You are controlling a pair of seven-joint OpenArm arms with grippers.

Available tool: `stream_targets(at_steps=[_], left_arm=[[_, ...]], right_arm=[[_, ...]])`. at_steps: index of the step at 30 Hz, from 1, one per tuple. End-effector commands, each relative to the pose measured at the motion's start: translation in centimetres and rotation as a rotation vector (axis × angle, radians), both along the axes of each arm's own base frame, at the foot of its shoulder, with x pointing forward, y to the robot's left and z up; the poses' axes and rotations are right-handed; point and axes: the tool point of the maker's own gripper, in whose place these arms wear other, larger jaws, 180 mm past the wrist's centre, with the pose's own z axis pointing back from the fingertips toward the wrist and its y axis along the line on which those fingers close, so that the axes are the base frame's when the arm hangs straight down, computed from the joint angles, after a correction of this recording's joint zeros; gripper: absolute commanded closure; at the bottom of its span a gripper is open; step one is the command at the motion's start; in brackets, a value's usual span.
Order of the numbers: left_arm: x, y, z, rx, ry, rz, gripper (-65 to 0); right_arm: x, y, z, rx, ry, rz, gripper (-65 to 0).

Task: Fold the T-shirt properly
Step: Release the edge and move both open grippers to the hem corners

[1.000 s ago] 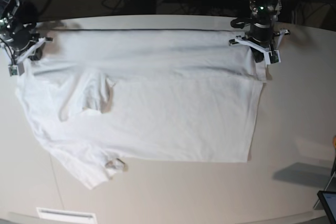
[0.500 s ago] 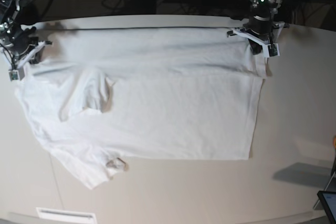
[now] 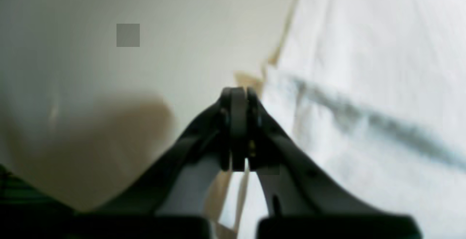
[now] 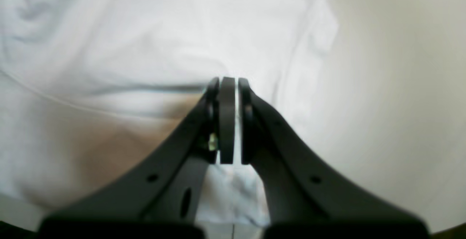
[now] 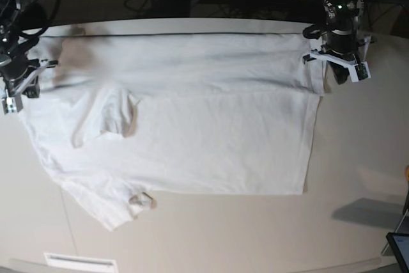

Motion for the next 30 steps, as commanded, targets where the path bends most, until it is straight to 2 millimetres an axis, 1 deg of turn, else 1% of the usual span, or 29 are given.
stream_targets(at_steps=[1, 2, 3, 6, 8, 10, 11, 13, 14, 16, 17, 19, 20, 23, 24, 27, 29, 30], left_arm=[[0.8, 0.2, 1.8, 0.029, -0.059, -0.013, 0.0], [1.3, 0.4, 2.4, 0.034, -0.079, -0.008, 0.0], [2.1, 0.5, 2.9, 0.033, -0.102, -0.006, 0.0], [3.6, 1.7, 3.1, 0.002, -0.069, 0.040, 0.0], [5.4, 1.8, 3.4, -0.040, -0.040, 0.059, 0.0], [6.9, 1.6, 4.3, -0.065, -0.046, 0.062, 0.0], [7.6, 1.6, 4.9, -0.070, -0.064, 0.062, 0.0], [8.9, 1.6, 6.2, -0.072, -0.105, 0.061, 0.0], [9.3, 1.6, 6.6, -0.074, -0.119, 0.061, 0.0], [10.0, 1.8, 6.7, -0.081, -0.129, 0.069, 0.0], [10.5, 2.1, 6.5, -0.088, -0.127, 0.077, 0.0], [11.1, 2.8, 5.3, -0.106, -0.102, 0.100, 0.0], [11.4, 3.2, 4.7, -0.111, -0.088, 0.111, 0.0], [11.9, 4.8, 3.5, -0.057, -0.040, 0.145, 0.0], [12.0, 5.3, 3.4, -0.031, -0.032, 0.156, 0.0], [11.9, 6.5, 3.5, 0.052, -0.008, 0.182, 0.0], [12.4, 7.0, 4.5, 0.101, -0.039, 0.188, 0.0], [12.6, 7.2, 5.0, 0.117, -0.053, 0.190, 0.0]], right_arm=[[1.5, -0.4, 2.1, -0.028, -0.072, 0.010, -3.2], [2.1, -0.4, 2.7, -0.030, -0.091, 0.011, -3.6], [2.8, -0.4, 3.3, -0.030, -0.115, 0.012, -5.4], [5.1, -0.6, 4.6, -0.014, -0.173, 0.003, -11.2], [7.0, -0.7, 5.8, 0.001, -0.221, -0.004, -11.6], [8.7, -1.3, 7.1, 0.019, -0.266, -0.032, -11.6], [9.6, -1.4, 7.3, 0.035, -0.280, -0.038, -11.6], [11.2, -2.2, 6.6, 0.095, -0.273, -0.092, -11.6], [11.7, -2.6, 5.8, 0.136, -0.260, -0.137, -11.6], [12.2, -3.3, 3.9, 0.207, -0.224, -0.223, -11.6], [12.5, -3.4, 3.2, 0.239, -0.208, -0.247, -11.8], [13.2, -3.3, 2.6, 0.262, -0.192, -0.248, -11.8], [13.6, -3.4, 2.8, 0.267, -0.198, -0.250, -12.3], [14.7, -3.3, 4.3, 0.267, -0.234, -0.241, -12.3], [15.1, -3.3, 4.8, 0.269, -0.246, -0.241, -12.3], [15.5, -3.4, 5.4, 0.267, -0.259, -0.242, -12.3], [15.6, -4.4, 5.7, 0.244, -0.260, -0.241, -12.3], [16.3, -4.2, 5.8, 0.238, -0.258, -0.218, -12.3]])
